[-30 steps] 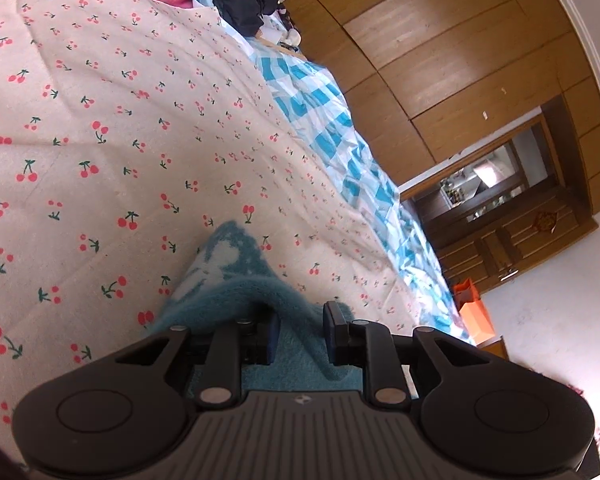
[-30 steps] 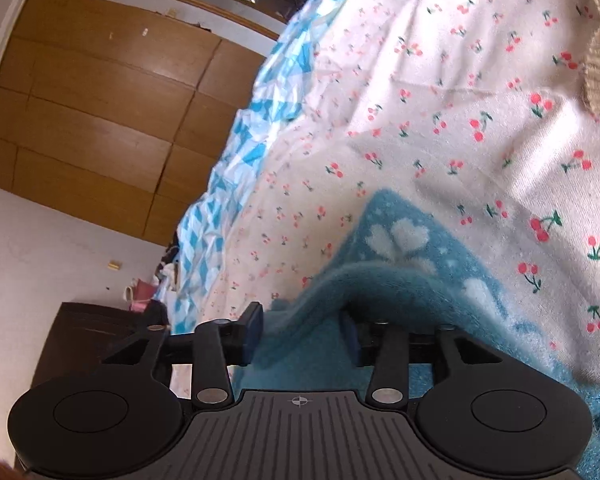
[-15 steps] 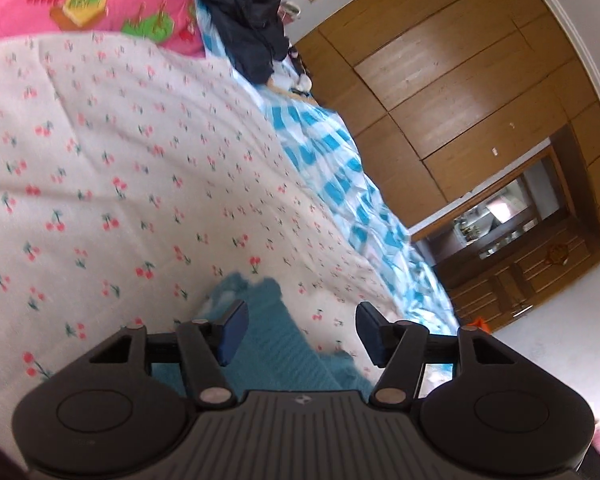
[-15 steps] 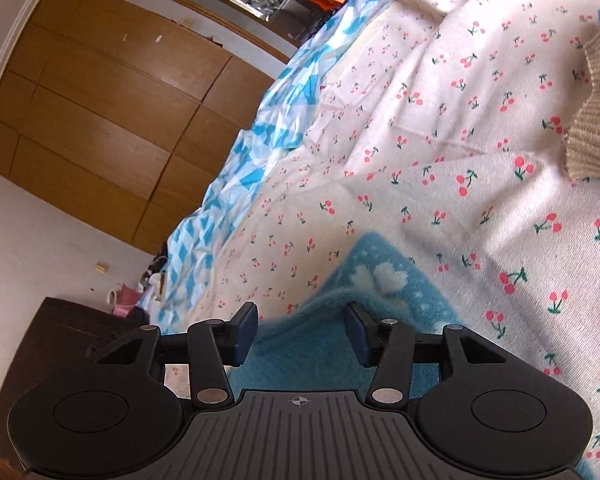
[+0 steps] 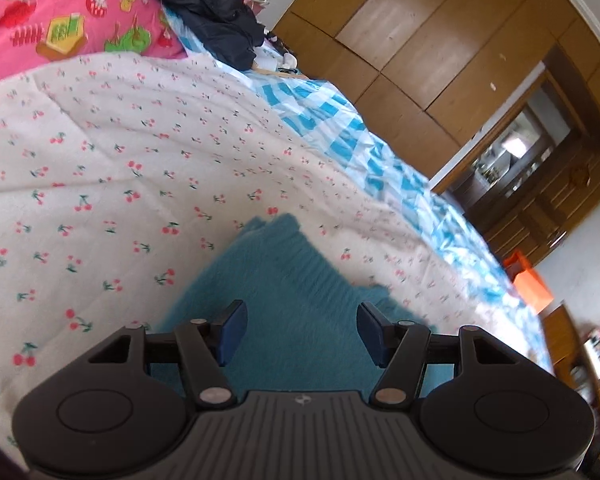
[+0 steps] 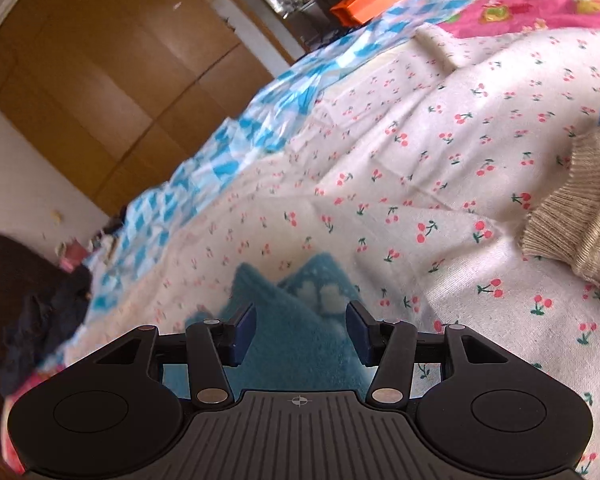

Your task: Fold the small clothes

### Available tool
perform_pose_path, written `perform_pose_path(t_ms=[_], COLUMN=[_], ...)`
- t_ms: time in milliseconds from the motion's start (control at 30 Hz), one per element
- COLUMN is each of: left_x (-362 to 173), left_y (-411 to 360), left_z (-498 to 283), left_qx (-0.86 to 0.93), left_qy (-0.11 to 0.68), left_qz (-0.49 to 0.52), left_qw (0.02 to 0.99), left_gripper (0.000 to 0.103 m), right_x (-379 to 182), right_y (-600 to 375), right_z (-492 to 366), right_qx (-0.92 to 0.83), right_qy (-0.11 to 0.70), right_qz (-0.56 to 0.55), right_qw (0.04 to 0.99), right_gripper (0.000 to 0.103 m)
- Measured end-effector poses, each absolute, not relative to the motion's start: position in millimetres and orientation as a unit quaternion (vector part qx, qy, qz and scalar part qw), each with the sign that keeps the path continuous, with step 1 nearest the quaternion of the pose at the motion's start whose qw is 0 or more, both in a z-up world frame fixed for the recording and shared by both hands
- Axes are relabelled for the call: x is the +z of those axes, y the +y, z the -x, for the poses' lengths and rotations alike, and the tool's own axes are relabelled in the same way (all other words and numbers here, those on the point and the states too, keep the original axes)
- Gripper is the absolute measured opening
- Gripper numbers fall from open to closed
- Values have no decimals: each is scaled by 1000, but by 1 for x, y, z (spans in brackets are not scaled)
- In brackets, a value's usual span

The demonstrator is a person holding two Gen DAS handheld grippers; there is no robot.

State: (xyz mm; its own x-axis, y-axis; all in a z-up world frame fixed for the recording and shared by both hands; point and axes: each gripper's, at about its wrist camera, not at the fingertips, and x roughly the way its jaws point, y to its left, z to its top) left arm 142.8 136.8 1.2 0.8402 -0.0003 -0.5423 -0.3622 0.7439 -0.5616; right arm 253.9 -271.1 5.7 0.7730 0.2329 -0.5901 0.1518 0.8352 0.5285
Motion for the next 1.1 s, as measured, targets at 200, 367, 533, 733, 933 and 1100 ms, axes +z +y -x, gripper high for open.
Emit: perform_pose_path(t_ms=[200,367,533,733,933,1100], left_x=[2,2,12,-3,-9,-6], left_y=[132,130,121,113,110,116], left_z=[-141,-144,-141,-154,-146,-136], left_qx=[105,107,89,94,90,93], left_qy=[269,274,253,292,293,289], left_qz=[306,297,282,241,222,246], left_qw=[907,908,921,921,926,920], left_gripper=[64,64,64,65,65,65], right_x=[3,12,36,-17,-5,23], right_y=[-240,-242,-275,-271,-267,-264], right_z=[-278,-275,-256,-267,-263,-246], right_qx=[49,70,73,15,8,-4], right_qy=[369,377,329,371,367,336], right_qz=[-152,-150,-226,-196,-188,-181], right_qw=[916,911,914,907,911,924], right_gripper=[50,12,8,8,16,20])
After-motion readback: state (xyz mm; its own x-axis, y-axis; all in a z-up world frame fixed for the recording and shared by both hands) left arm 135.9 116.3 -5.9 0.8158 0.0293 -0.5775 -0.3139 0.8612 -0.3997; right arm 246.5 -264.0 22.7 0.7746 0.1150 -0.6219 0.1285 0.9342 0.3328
